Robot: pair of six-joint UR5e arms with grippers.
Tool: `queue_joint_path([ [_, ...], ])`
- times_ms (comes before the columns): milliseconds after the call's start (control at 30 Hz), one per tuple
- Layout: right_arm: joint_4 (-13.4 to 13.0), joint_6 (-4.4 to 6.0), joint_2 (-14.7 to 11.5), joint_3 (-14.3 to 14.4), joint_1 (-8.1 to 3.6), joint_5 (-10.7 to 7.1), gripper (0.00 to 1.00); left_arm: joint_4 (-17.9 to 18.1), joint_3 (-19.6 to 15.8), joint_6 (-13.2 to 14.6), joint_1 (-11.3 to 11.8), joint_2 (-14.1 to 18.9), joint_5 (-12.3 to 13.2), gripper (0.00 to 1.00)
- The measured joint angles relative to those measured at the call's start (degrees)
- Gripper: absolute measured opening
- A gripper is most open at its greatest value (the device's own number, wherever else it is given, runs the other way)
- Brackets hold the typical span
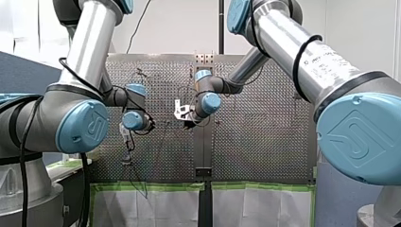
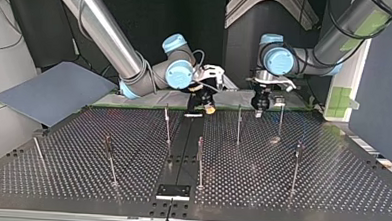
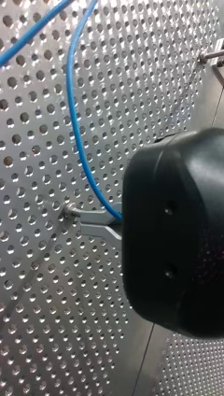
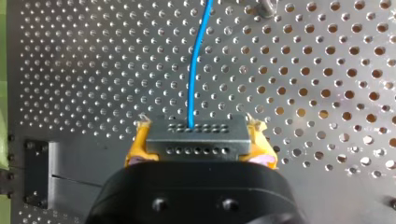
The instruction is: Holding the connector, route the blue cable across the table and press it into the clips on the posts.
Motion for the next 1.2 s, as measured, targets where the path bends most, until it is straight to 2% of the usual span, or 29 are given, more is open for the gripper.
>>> queue_joint_path([
  [300,-0.1,0.00,0.0,-0.4,-0.85,-1.00,0.00,0.0,3.6,-0.8,0.9,-3.5,1.4,0.00],
  [433,-0.1,0.00,0.0,-0.9,-1.50,-1.04,0.00,-1.3,5.6,-0.9,1.6,-5.0,1.4,0.00],
  [733,-0.1,0.23,0.0,-2.1,-3.19,-1.13,0.00,-2.4,9.7,-0.8,2.2,-5.4,2.2,0.00],
  [767,-0.1,0.24,0.0,-2.1,-3.30,-1.13,0.00,-2.4,9.8,-0.8,2.2,-5.4,2.3,0.07],
  [800,-0.1,0.25,0.0,-2.1,-3.40,-1.13,0.00,-2.4,9.9,-0.8,2.1,-5.4,2.4,0.07],
  [867,-0.1,0.26,0.0,-2.1,-3.61,-1.14,0.00,-2.5,10.0,-0.6,2.0,-5.4,2.4,0.31],
  [900,-0.1,0.26,0.0,-2.1,-3.68,-1.14,0.00,-2.6,10.1,-0.5,1.9,-5.4,2.3,0.31],
  [933,-0.1,0.26,0.0,-2.1,-3.78,-1.15,0.00,-2.7,10.1,-0.3,1.8,-5.4,2.2,0.51],
  [967,-0.1,0.26,0.0,-2.1,-3.84,-1.17,0.00,-2.9,10.1,0.0,1.7,-5.4,2.0,0.65],
  [1000,-0.1,0.26,0.0,-2.2,-3.89,-1.19,0.00,-3.2,10.1,0.2,1.6,-5.4,1.8,0.65],
  [1033,-0.1,0.26,0.0,-2.2,-3.98,-1.22,0.00,-3.6,10.1,0.7,1.5,-5.4,1.4,0.89],
  [1067,-0.1,0.26,0.0,-2.2,-4.05,-1.24,0.00,-3.9,10.1,1.0,1.4,-5.4,1.0,1.00],
  [1200,0.0,0.24,0.0,-2.2,-4.33,-1.30,0.00,-5.7,10.1,2.8,1.3,-5.4,-0.3,1.00],
])
